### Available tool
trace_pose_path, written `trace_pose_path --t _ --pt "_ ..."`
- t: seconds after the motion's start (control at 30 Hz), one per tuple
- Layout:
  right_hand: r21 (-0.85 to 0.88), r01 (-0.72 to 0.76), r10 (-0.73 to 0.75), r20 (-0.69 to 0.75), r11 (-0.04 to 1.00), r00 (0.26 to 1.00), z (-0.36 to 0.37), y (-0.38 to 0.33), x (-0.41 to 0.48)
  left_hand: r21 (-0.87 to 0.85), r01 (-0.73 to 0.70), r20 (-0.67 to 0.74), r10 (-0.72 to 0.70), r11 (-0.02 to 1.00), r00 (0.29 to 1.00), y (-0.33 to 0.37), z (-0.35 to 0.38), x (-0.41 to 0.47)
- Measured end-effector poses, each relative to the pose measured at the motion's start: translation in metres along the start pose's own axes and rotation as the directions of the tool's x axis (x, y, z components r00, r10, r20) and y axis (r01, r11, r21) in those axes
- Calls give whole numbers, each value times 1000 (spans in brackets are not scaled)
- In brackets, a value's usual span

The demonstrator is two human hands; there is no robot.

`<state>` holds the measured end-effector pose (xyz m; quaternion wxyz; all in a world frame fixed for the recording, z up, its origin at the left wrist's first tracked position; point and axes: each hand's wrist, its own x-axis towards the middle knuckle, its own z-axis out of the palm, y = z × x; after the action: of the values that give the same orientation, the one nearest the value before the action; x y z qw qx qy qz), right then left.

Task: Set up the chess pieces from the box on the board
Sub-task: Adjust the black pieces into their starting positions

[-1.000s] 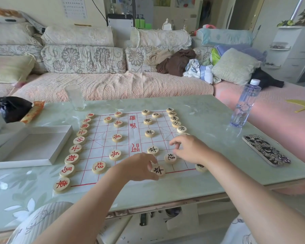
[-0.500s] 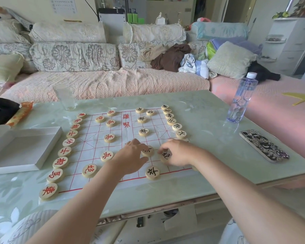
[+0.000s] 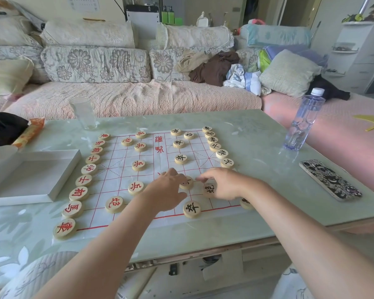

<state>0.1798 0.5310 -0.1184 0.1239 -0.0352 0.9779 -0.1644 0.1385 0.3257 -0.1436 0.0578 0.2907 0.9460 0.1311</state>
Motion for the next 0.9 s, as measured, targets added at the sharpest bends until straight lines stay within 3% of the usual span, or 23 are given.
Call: trace_pose_path --t 0.2,0.47,0.9 --pt "-106 -95 81 -130 990 988 10 -1 -1 -6 0 16 0 1000 1000 0 -1 -1" --pt "-86 -39 29 -109 996 994 12 -1 -4 -2 4 27 -4 1000 1000 0 -1 -2" --pt "-28 -69 65 -114 997 991 13 -6 -5 -25 4 36 -3 1000 999 -1 -3 -2"
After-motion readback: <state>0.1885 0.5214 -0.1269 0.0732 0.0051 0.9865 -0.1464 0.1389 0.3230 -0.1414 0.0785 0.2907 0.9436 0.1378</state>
